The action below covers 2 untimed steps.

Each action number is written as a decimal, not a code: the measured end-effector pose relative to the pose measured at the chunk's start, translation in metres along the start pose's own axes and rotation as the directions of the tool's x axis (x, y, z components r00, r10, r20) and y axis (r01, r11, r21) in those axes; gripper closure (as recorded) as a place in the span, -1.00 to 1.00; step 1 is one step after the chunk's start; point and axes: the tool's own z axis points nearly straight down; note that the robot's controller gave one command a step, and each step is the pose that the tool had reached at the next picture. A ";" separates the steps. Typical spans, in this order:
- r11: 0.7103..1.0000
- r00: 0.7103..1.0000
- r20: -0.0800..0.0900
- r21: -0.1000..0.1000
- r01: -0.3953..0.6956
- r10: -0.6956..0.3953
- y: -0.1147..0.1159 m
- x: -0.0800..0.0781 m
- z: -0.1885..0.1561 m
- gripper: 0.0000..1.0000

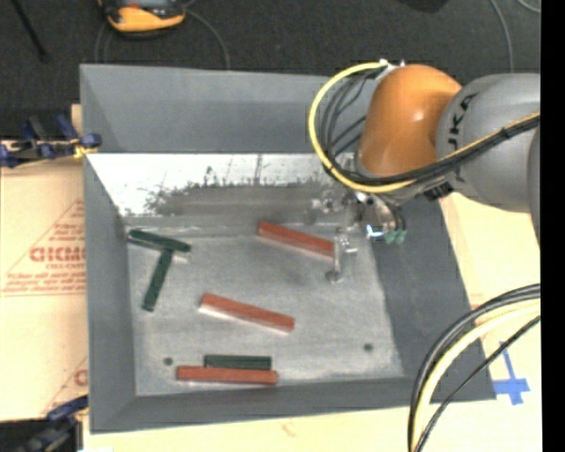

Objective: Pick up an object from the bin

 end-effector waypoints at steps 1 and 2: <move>0.996 0.996 0.025 0.009 0.088 -0.088 0.005 -0.010 0.001 -1.00; 0.995 0.994 0.013 0.003 0.104 -0.104 -0.037 -0.007 0.049 -1.00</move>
Offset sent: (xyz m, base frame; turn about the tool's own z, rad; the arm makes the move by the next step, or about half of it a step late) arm 0.0130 -0.0602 -0.0665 -0.1002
